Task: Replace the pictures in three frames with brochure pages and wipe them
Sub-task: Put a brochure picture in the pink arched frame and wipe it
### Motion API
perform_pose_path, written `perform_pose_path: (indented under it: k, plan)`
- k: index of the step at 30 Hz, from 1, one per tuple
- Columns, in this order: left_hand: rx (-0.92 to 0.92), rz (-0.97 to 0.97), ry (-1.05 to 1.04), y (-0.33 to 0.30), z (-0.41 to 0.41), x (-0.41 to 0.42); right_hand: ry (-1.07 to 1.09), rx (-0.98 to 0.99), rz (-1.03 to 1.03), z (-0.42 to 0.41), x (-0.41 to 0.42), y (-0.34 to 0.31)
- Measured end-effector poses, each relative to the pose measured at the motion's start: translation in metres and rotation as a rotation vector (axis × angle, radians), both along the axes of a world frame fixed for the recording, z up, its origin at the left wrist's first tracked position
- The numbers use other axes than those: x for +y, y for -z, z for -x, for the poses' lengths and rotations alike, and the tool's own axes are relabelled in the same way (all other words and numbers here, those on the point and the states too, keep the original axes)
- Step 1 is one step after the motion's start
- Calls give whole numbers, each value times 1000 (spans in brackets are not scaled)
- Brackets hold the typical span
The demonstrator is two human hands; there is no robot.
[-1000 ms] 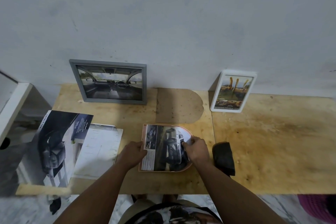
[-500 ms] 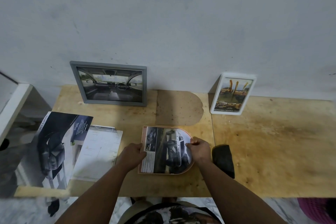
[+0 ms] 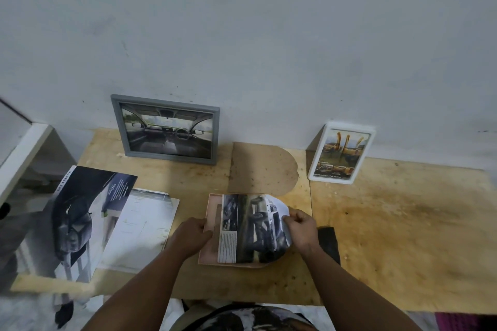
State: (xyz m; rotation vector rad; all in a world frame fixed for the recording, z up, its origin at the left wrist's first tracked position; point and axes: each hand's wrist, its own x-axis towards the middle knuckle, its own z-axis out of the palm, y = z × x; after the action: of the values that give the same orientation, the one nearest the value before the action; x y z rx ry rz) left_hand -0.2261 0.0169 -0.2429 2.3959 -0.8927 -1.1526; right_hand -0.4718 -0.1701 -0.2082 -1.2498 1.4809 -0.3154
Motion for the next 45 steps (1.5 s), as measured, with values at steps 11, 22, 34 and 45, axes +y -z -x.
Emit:
perform_pose_path:
  k: [11, 22, 34, 45]
  plan:
    - [706, 378, -682, -76, 13, -17, -183, -201, -49, -31, -42, -39]
    - [567, 633, -1194, -85, -29, 75, -510, -140, -277, -152, 20, -48]
    - [24, 333, -1293, -59, -165, 210, -731, -40, -192, -304, 140, -43]
    - [-204, 13, -900, -7, -223, 271, -878, 138, 31, -385, 205, 10]
